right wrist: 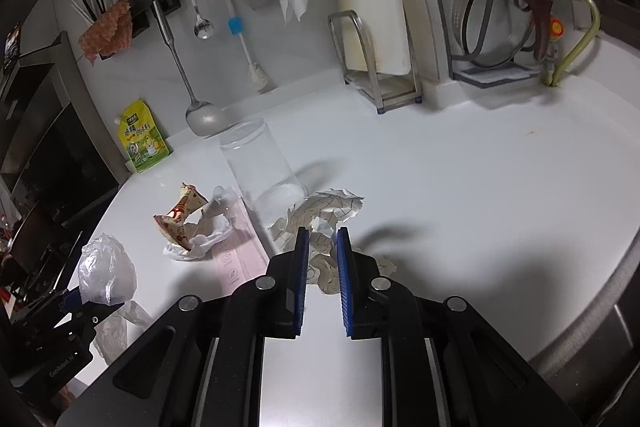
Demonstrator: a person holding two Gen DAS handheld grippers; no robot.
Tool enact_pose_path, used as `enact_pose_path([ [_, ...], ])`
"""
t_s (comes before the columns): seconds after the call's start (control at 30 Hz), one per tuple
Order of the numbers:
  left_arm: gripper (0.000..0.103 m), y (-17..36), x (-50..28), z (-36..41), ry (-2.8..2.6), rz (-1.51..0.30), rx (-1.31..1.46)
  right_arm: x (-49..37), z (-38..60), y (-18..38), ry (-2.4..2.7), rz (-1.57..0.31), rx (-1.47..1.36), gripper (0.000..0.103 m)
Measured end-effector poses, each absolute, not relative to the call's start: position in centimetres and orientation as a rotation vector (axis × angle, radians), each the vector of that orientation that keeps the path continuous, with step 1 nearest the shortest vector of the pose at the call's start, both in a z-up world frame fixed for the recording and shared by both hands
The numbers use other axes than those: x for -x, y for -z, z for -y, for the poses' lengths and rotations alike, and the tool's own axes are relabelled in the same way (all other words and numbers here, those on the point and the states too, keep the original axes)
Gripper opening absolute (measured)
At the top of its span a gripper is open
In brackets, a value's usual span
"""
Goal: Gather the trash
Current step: 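Carry the bag and tissue over the bin and open both tools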
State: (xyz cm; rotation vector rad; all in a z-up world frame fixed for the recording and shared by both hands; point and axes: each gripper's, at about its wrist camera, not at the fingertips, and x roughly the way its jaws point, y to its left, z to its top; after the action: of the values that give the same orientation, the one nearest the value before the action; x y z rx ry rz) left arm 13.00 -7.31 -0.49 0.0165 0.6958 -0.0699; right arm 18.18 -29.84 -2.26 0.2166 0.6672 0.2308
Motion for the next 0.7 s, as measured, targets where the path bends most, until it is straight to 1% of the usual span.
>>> enact_pose_path([
  [0.37,0.035,0.2,-8.5,6.7,0.131,-0.682,-0.039,-9.3,27.8,0.7,-0.154,-0.584,-0.181,0.014],
  [0.7,0.035,0.5,-3.2,6.0,0.2,-0.681,-0.065,-0.2,23.9,2.1,-0.114,-0.584,-0.172,0.014],
])
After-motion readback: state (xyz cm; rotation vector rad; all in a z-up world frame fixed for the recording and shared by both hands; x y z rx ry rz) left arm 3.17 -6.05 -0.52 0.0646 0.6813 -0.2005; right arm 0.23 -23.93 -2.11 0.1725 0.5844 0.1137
